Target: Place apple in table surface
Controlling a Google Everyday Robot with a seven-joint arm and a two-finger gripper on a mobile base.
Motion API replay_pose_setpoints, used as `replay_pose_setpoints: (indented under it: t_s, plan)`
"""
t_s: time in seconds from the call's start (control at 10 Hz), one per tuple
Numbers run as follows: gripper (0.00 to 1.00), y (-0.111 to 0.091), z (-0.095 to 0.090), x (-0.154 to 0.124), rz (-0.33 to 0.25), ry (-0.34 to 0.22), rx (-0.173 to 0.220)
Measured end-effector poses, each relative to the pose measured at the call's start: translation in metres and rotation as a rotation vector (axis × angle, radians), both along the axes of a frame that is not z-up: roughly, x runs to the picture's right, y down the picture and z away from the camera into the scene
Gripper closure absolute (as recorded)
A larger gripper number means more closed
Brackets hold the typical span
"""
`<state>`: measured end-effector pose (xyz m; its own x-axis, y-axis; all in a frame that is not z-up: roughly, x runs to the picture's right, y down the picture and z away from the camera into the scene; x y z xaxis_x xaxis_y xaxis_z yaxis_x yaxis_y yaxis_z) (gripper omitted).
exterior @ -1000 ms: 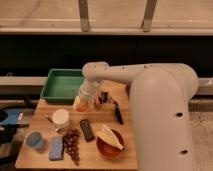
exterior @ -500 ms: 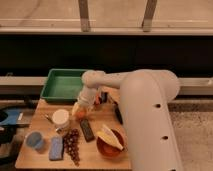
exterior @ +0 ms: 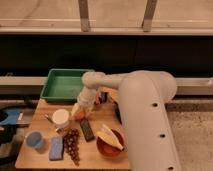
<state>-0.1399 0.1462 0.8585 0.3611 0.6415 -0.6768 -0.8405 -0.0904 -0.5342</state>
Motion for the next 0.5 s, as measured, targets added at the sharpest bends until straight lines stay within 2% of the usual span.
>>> replay_pose_setpoints:
  t_s: [0.4,0.5]
  plan:
    - [0.39,-0.0025,-0.0026,0.0013,-0.012,0.002,0.004]
    - [0.38,-0.0037,-0.0046,0.0025,-0.016,0.003,0.009]
